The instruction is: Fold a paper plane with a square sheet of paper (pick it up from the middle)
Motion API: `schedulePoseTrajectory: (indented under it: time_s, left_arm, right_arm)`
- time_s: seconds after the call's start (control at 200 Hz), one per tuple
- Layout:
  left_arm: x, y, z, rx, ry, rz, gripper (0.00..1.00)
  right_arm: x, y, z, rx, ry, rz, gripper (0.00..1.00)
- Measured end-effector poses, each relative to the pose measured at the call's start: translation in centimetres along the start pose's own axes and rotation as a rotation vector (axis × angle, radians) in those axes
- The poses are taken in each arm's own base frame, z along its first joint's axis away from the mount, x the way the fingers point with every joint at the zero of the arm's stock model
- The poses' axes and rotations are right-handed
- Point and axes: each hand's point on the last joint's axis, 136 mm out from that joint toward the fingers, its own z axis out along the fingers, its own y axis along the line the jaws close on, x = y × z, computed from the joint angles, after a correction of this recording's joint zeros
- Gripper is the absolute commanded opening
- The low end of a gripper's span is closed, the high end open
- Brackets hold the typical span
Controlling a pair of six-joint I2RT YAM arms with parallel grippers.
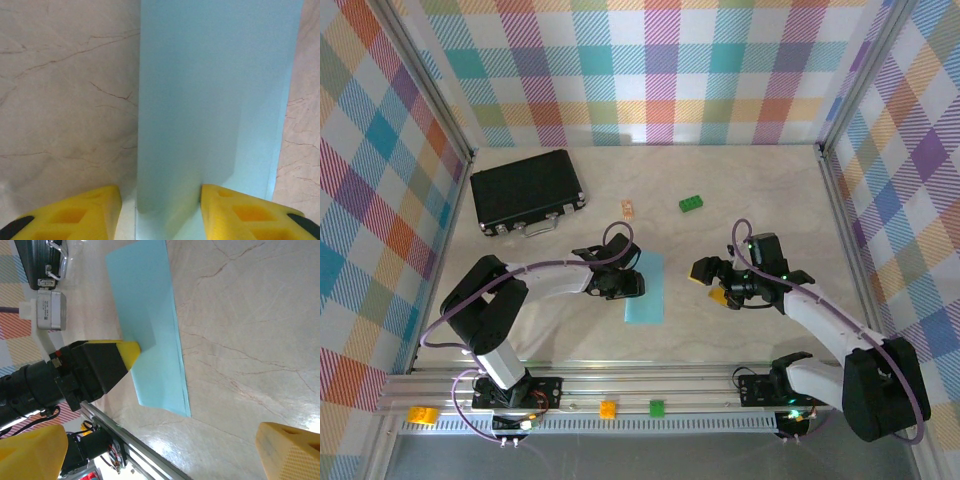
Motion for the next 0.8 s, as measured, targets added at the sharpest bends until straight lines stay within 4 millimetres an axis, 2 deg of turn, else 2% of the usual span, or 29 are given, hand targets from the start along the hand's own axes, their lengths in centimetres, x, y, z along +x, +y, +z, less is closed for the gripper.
schedulePoseTrajectory:
  time_s: [0.8]
  left_arm:
    - [-0.03,0.12,0.53,-0.059,0.054,-0.013,0.50]
  right_arm:
    - [-0.19,0.27,0.47,0.011,0.011,-0.005,0.98]
